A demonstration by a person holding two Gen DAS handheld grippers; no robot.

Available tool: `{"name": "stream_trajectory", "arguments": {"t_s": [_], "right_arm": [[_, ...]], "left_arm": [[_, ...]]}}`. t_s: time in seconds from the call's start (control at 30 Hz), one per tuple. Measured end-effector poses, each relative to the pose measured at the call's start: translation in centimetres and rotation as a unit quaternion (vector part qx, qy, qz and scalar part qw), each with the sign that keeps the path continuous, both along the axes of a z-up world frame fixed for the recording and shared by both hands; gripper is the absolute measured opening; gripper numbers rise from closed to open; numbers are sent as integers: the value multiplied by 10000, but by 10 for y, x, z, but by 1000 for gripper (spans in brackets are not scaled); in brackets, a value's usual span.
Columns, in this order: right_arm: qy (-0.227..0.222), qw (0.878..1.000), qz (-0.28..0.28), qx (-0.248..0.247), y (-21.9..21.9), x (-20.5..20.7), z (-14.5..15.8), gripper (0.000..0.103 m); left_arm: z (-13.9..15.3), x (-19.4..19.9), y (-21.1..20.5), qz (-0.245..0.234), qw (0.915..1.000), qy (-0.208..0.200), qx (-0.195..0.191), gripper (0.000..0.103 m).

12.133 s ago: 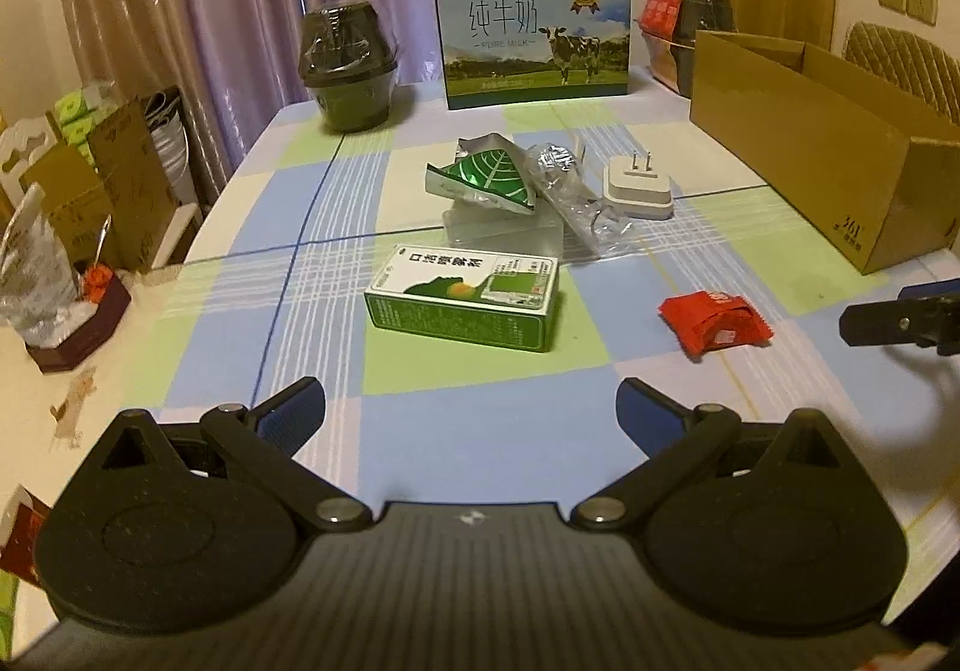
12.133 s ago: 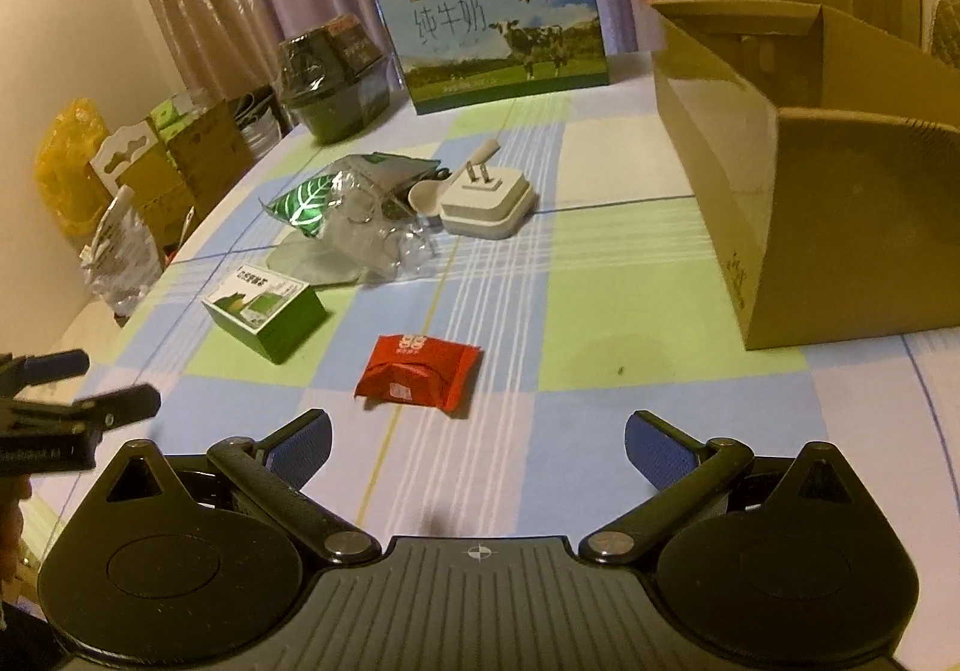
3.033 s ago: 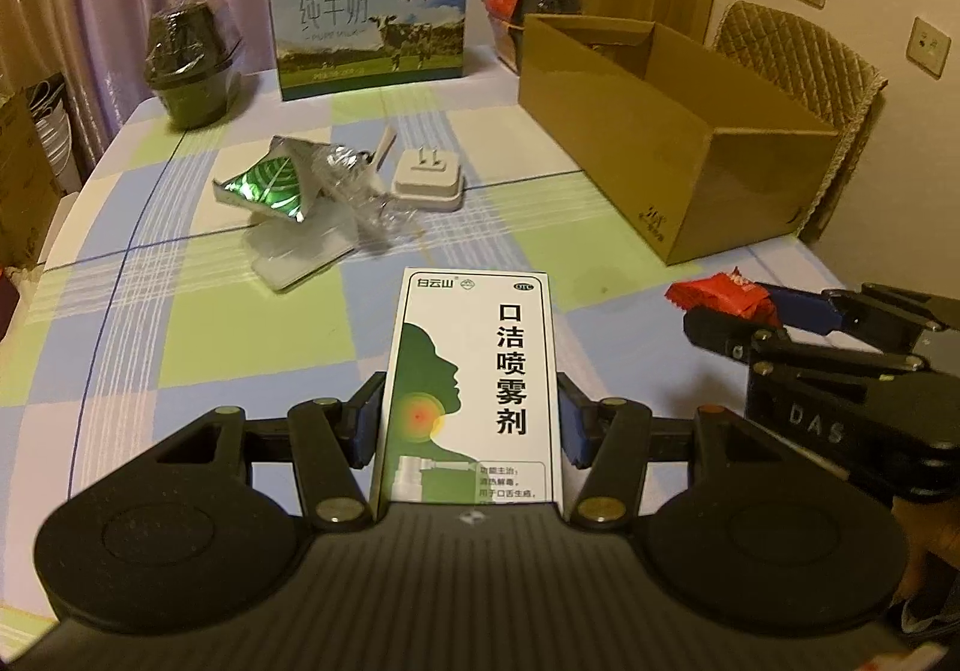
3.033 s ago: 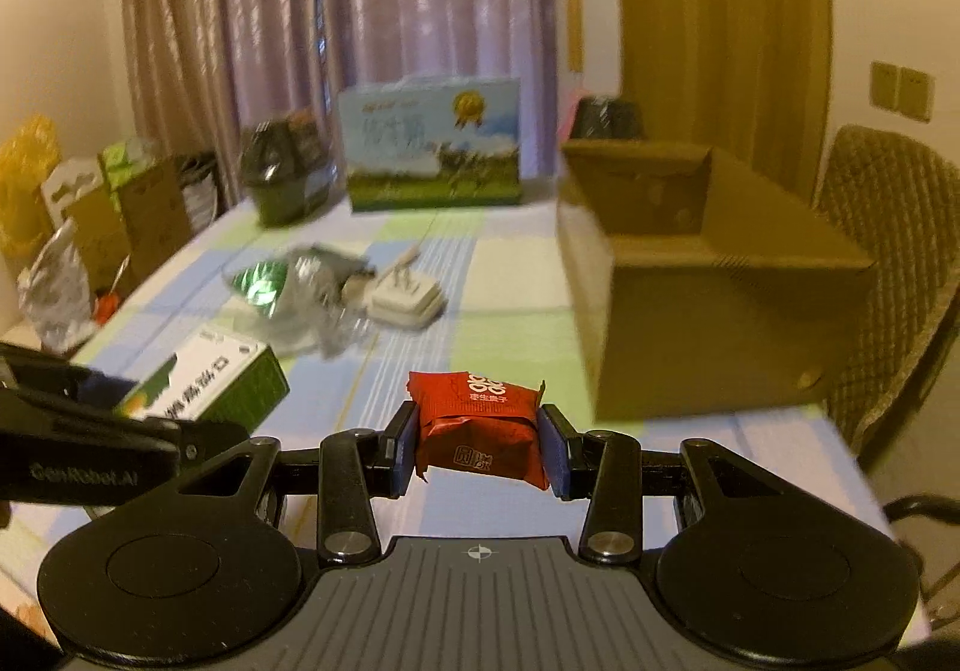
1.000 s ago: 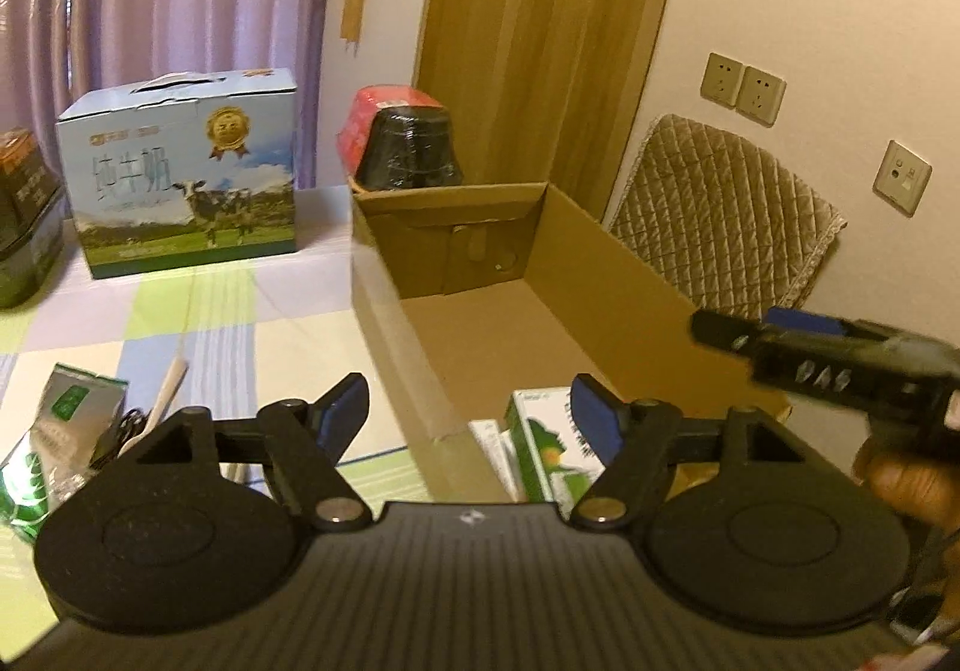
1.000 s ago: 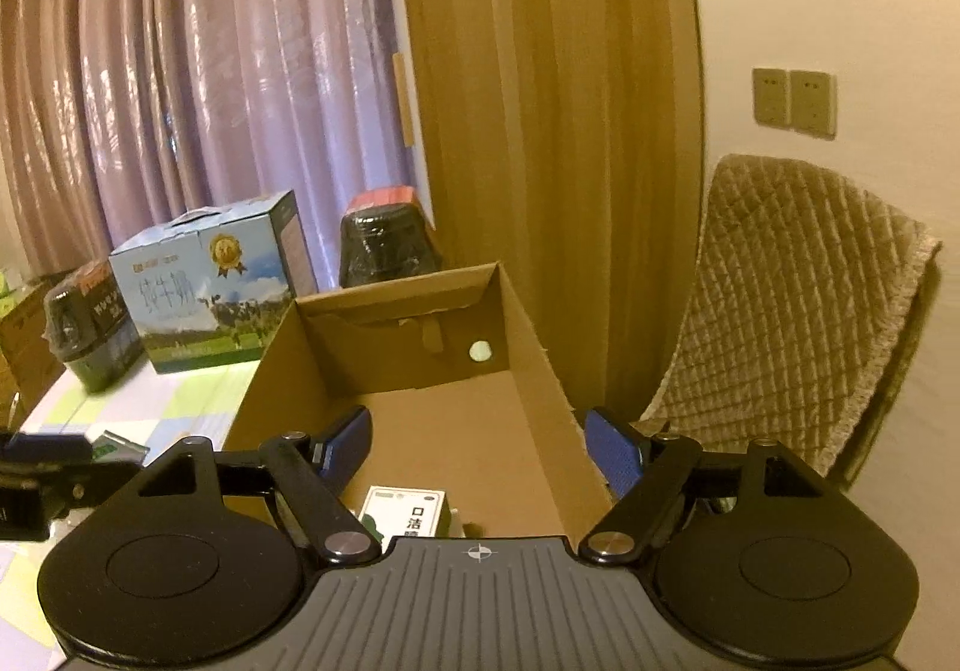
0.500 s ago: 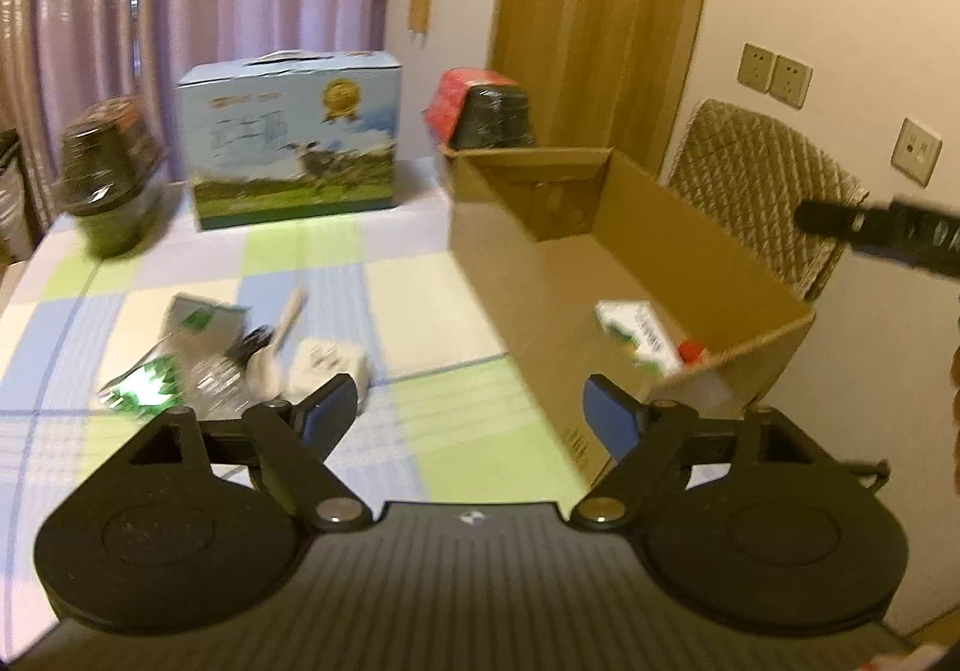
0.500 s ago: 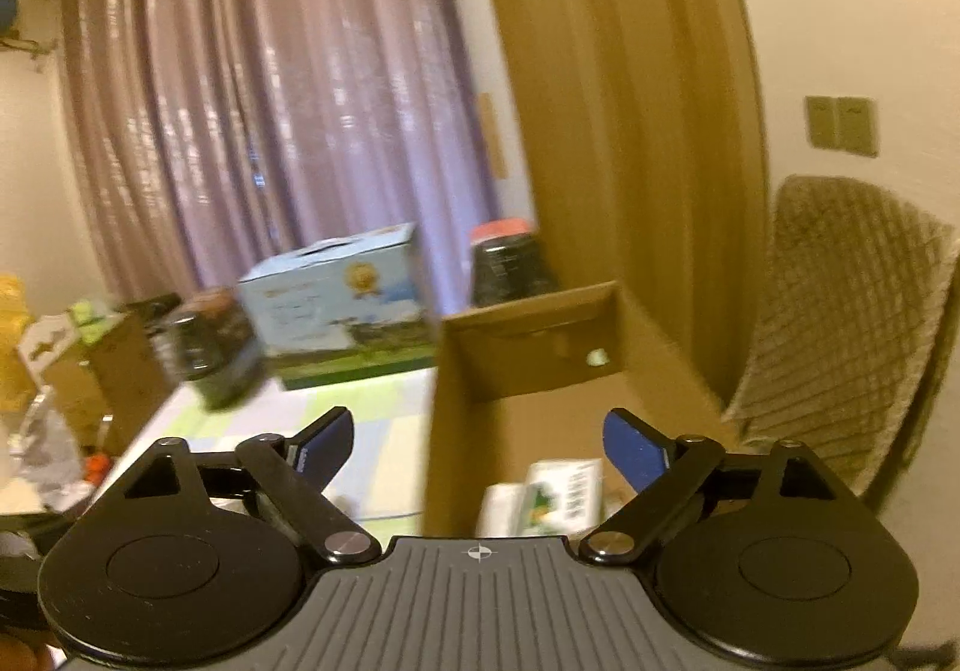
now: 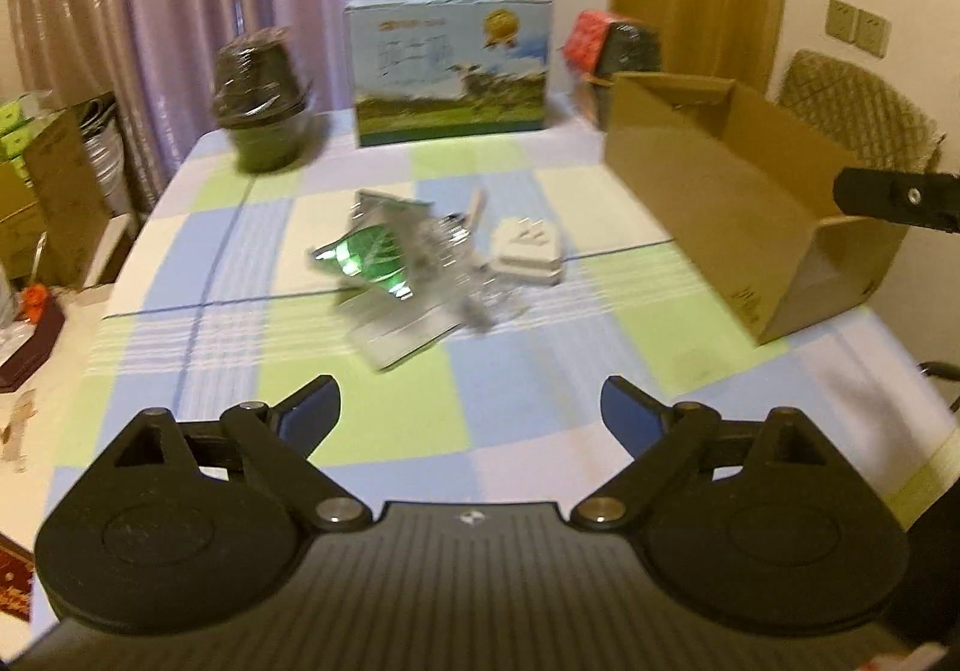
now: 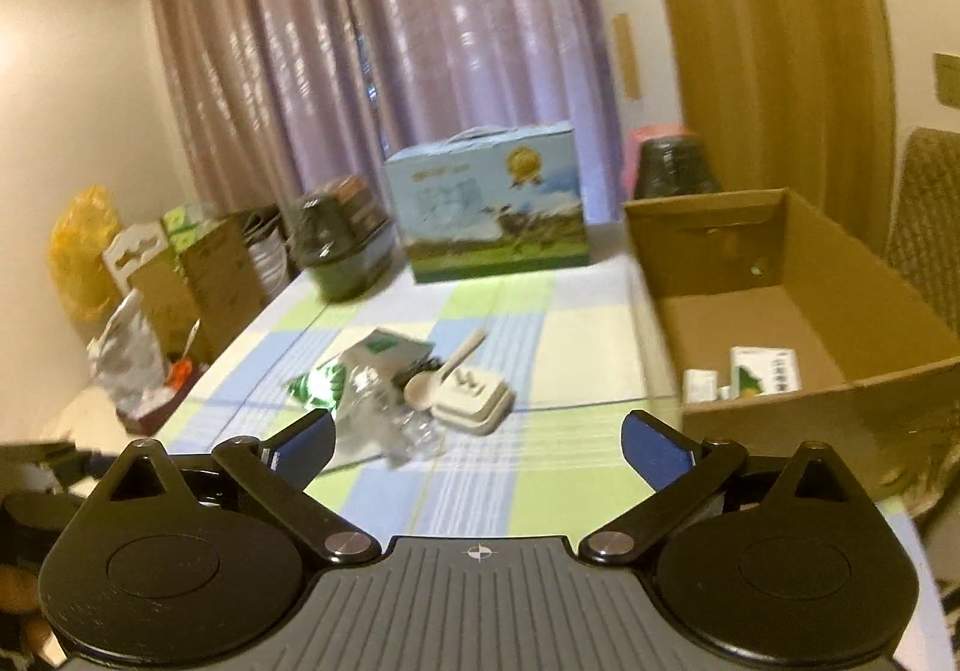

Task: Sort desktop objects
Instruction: 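Move both grippers back toward the clear plastic items on the table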

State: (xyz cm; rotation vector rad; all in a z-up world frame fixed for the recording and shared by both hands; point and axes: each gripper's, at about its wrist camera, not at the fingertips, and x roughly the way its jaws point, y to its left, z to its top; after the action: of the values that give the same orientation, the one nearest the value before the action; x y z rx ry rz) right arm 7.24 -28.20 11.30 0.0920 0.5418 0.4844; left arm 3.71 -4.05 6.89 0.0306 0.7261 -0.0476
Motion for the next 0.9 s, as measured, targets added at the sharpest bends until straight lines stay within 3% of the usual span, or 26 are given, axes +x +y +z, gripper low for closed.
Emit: {"name": "stream_trajectory", "arguments": {"t_s": [0.53, 0.9], "right_arm": [[-129, 9951, 630, -757, 41, 19, -43, 101], [-336, 9835, 1256, -1261, 80, 45, -67, 101]], "left_arm": [[-39, 19, 46, 46, 9995, 187, 264, 93], [-53, 51, 62, -260, 9989, 314, 240, 93]]}}
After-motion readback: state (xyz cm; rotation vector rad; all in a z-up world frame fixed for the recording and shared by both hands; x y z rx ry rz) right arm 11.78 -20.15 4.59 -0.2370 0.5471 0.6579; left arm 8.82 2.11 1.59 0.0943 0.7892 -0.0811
